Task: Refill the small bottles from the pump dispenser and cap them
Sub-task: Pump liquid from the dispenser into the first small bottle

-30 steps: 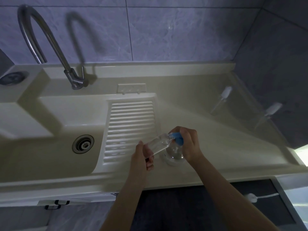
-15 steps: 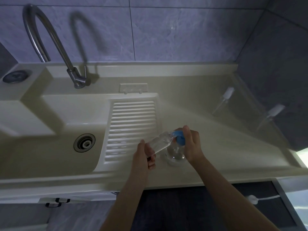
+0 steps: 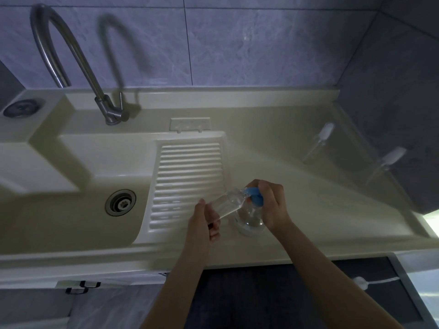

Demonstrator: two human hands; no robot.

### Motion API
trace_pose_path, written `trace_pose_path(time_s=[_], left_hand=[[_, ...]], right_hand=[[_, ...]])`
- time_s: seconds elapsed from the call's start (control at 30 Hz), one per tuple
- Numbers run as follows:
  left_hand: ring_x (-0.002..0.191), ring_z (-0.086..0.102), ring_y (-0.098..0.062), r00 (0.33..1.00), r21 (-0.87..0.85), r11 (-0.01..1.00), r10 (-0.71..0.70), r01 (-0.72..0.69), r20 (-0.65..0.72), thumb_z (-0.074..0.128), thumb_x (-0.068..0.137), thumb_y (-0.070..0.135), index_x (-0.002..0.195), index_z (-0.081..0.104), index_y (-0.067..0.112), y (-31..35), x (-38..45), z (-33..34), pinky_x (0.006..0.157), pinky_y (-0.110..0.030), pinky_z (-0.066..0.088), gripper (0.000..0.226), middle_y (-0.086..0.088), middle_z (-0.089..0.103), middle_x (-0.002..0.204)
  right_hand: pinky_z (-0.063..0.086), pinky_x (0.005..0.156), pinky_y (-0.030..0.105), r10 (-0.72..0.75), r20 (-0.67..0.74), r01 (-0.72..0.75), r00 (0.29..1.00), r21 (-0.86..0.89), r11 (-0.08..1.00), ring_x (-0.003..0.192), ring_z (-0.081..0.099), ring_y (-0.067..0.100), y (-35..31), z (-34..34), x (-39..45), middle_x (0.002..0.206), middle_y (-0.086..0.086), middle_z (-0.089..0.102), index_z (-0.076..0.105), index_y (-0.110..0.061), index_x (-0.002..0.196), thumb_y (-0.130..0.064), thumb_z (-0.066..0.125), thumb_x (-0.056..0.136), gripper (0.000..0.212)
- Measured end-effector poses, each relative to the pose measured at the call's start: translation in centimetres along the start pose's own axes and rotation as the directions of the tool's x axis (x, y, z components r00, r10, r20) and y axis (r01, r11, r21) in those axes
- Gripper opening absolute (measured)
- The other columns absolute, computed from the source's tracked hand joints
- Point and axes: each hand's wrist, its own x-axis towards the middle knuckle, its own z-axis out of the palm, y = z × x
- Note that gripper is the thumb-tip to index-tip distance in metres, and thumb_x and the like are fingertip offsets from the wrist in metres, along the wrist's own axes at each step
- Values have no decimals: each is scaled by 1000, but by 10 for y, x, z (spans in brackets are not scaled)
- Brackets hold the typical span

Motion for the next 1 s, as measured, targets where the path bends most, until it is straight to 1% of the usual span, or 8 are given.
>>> trace_pose_path(time_s=[0.13,0.17,0.27,0.43,0.57,0.67,0.83,1.0], left_hand=[[32,28,-9,1000,-10,1000,-14,14,-9,34,100,36,57,42,9,2,-2,2,37,-16,21,51,-1,41,43],[33,28,-9,1000,-11,1000,-10,10,-12,34,100,36,56,42,10,2,-2,3,37,-16,21,51,-1,41,44],[33,28,-9,1000,-5,1000,-6,6,-14,34,100,36,56,41,9,2,-3,3,38,-17,21,51,-2,41,44],[33,28,-9,1000,4,1000,-18,18,-15,34,100,37,59,42,11,2,-5,3,37,-17,22,49,-2,41,45],[32,28,-8,1000,11,1000,-11,11,-21,35,100,37,59,44,10,2,-3,2,37,-17,22,49,-2,42,44],[31,28,-8,1000,17,1000,-19,19,-23,35,99,37,57,43,9,1,-2,0,38,-17,21,51,-2,42,44],[31,27,-9,999,20,999,-25,25,-20,34,99,37,58,42,9,0,-2,-1,37,-17,21,50,-1,42,43],[31,28,-8,1000,18,1000,-23,24,-12,34,99,36,61,42,9,2,-4,3,37,-17,22,47,-2,42,45]], right_hand=[[38,54,47,56,-31,-57,998,-43,997,50,47,41,9,-1,-1,56,33,49,55,4,53,-75,34,85,88],[38,53,48,48,-25,-49,999,-42,998,49,47,41,8,-1,-1,55,33,49,53,7,53,-78,33,84,93],[39,53,46,19,-15,-20,1000,-29,999,49,48,41,3,0,-3,54,31,50,54,3,52,-79,31,84,91],[38,53,46,30,-18,-30,999,-6,1000,51,46,44,2,-1,-3,56,32,50,50,13,56,-73,38,85,92],[33,51,43,34,22,-35,999,22,999,49,43,38,-1,-1,0,54,30,47,50,6,53,-40,40,85,57],[32,51,31,22,34,-23,999,25,999,49,41,28,-3,-2,-1,52,25,48,53,-4,52,-33,39,82,44],[35,54,33,63,4,-63,998,18,998,51,44,28,3,0,-1,56,32,49,56,1,53,-46,40,84,59],[40,55,47,50,-8,-50,999,-30,998,53,50,41,11,-3,-2,58,32,52,58,2,56,-77,32,85,87]])
